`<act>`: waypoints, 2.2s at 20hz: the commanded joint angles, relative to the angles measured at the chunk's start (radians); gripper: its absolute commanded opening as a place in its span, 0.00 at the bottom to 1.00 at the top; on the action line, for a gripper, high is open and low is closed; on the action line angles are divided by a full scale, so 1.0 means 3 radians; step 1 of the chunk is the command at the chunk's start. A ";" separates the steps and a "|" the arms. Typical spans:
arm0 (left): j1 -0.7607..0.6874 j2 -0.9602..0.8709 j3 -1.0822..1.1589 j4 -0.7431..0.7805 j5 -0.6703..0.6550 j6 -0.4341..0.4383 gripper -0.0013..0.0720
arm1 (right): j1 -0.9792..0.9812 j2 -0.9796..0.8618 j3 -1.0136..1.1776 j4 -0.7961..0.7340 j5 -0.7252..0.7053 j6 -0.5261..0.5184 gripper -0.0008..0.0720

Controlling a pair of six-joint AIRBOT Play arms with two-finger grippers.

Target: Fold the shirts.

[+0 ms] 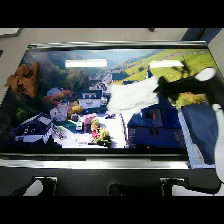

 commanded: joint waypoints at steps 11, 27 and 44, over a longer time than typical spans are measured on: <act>0.0001 0.0003 0.0001 0.0001 -0.0001 0.0000 0.05 | -0.2332 0.0917 0.0164 -0.0075 0.0566 0.0581 0.07; -0.0062 0.0003 0.0001 0.0001 -0.0036 -0.0001 0.05 | -0.2669 0.1123 -0.1258 -0.2007 0.1478 0.0445 0.07; -0.1685 -0.0280 0.0689 0.3791 0.0711 -0.1672 0.05 | -0.1530 0.1123 0.0417 -0.2079 -0.0029 -0.0668 0.74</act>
